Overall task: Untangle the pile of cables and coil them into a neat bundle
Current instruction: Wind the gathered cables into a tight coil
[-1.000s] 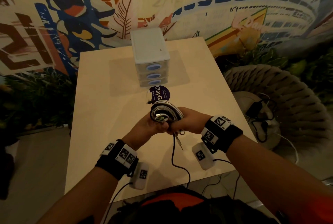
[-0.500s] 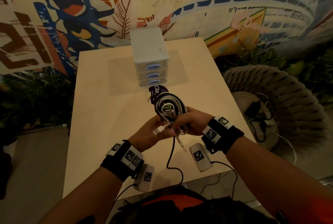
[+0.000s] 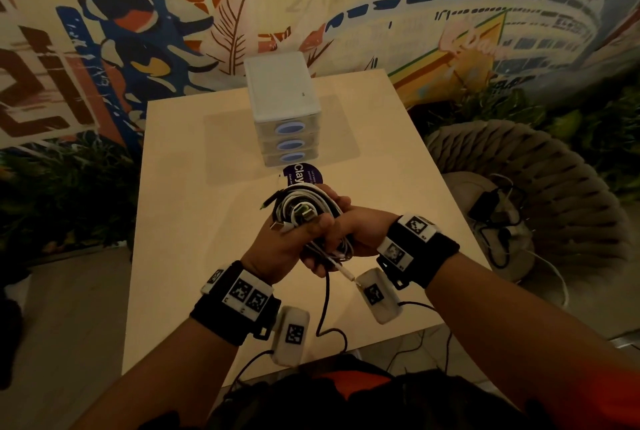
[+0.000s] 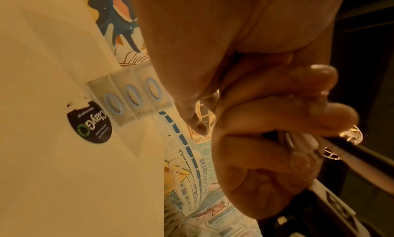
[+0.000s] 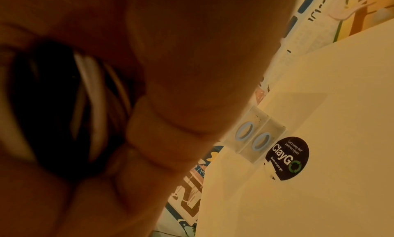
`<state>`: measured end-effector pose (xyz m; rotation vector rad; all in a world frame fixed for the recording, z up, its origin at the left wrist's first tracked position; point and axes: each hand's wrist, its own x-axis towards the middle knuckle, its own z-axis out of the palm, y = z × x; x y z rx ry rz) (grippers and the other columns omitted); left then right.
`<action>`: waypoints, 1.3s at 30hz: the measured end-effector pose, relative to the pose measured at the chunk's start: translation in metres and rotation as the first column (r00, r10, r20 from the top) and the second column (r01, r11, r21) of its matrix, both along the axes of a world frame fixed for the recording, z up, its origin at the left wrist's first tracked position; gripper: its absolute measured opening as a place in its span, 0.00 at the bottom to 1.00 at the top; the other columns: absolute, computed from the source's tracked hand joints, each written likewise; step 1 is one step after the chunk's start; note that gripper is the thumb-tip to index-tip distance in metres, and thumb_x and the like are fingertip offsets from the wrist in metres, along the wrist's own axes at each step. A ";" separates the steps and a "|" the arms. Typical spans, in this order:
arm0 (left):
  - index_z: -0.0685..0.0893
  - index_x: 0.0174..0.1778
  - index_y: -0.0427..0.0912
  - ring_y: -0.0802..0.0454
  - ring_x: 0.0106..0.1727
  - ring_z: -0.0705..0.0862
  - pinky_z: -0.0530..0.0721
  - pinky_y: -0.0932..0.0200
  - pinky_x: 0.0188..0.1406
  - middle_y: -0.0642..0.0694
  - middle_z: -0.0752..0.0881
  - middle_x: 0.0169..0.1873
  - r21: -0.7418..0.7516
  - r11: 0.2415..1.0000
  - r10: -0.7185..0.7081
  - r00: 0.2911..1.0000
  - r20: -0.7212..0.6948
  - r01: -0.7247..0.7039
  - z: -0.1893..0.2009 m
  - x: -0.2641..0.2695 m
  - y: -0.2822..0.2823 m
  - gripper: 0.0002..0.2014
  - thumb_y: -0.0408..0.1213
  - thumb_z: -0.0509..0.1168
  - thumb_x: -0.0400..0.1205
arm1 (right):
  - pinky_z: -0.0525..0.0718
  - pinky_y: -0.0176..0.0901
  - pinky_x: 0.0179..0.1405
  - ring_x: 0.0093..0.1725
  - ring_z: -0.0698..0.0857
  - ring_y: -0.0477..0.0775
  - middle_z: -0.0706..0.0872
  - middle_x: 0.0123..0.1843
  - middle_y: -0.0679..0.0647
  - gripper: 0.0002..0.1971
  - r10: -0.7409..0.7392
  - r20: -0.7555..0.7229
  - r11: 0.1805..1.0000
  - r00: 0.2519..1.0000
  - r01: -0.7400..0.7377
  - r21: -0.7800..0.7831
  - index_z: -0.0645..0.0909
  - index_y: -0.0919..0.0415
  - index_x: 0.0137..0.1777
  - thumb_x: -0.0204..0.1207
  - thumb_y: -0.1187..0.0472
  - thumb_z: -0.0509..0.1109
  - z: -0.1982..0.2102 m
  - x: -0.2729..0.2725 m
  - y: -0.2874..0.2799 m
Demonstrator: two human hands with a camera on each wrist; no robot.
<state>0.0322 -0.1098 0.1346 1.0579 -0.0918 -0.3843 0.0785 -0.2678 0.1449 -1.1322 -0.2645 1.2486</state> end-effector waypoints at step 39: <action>0.91 0.53 0.37 0.37 0.54 0.91 0.88 0.36 0.60 0.36 0.92 0.48 0.356 0.804 0.516 0.856 -0.018 -0.477 -0.027 0.022 0.007 0.08 0.31 0.76 0.79 | 0.91 0.46 0.48 0.41 0.92 0.50 0.94 0.42 0.53 0.08 -0.192 0.751 0.905 0.632 0.409 -0.113 0.91 0.59 0.56 0.79 0.64 0.78 -0.005 -0.007 -0.024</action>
